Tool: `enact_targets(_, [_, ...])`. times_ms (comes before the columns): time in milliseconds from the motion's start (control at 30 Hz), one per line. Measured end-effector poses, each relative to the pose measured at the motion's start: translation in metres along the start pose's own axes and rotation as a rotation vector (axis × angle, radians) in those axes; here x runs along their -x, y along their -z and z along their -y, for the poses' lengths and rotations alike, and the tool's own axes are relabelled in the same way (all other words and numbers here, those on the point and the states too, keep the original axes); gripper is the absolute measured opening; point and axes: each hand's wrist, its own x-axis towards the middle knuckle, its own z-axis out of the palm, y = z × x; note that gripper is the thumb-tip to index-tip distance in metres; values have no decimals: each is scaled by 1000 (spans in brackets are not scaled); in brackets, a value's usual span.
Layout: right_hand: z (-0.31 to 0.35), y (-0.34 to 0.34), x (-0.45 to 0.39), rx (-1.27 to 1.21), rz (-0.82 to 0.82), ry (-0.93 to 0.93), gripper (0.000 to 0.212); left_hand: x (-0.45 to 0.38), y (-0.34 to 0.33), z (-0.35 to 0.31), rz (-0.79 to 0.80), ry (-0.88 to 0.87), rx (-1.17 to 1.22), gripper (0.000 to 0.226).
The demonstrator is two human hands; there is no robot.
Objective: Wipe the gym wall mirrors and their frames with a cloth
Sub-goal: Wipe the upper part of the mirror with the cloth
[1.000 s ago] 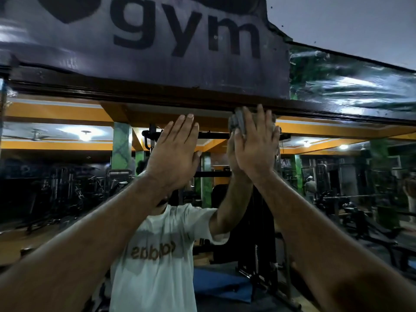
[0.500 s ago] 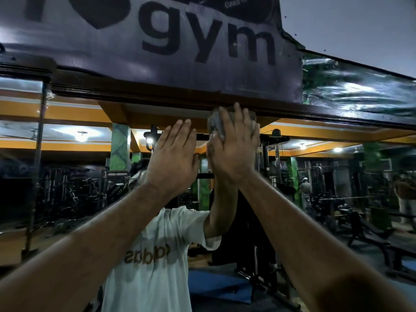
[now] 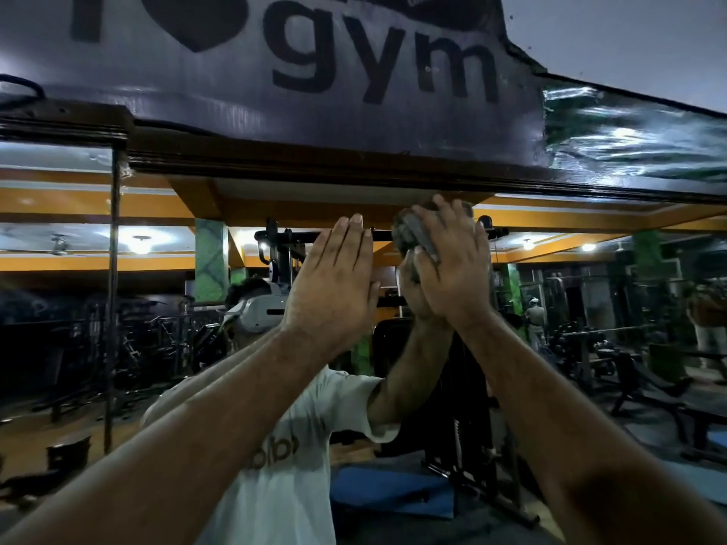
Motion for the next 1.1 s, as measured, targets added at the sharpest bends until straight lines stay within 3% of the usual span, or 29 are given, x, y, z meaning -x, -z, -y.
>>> enact_targets(100, [6, -1, 10, 38, -109, -384, 70, 1, -1, 0, -3, 2, 6, 72])
enact_targets(133, [16, -3, 16, 38, -87, -414, 72, 1, -1, -1, -4, 6, 6, 73])
enact_targets(300, [21, -6, 52, 49, 31, 101, 67, 1, -1, 1, 16, 5, 13, 70])
enact_targets(367, [2, -11, 54, 125, -10, 57, 66, 2, 0, 0, 17, 9, 27, 69])
enact_targets(467, [1, -12, 46, 178, -155, -327, 67, 3, -3, -2, -1, 15, 14, 69])
enact_targets(500, [11, -13, 45, 154, -174, -369, 68, 3, -3, -2, -7, 13, 9, 70])
enact_targets(633, [47, -15, 65, 73, -44, -36, 67, 4, 2, 3, -40, -10, 149, 69])
enact_targets(733, [27, -8, 69, 52, 51, 197, 66, 17, 8, 10, -111, -50, 270, 58])
enact_targets(800, [9, -8, 61, 73, 9, 165, 65, 29, 10, 16, -154, -51, 253, 56])
enact_targets(900, [18, -12, 43, 76, -109, -199, 65, 37, 17, 26, -144, 51, 187, 59])
enact_targets(967, [50, -17, 40, 19, -102, -316, 70, 40, 17, 30, -102, 102, 118, 62])
enact_targets(1000, [67, -19, 44, -11, -63, -265, 71, 41, 16, 31, -77, 101, 104, 64])
enact_targets(1100, [81, -21, 63, 5, 37, 113, 71, 42, 15, 38, -26, 45, 102, 66])
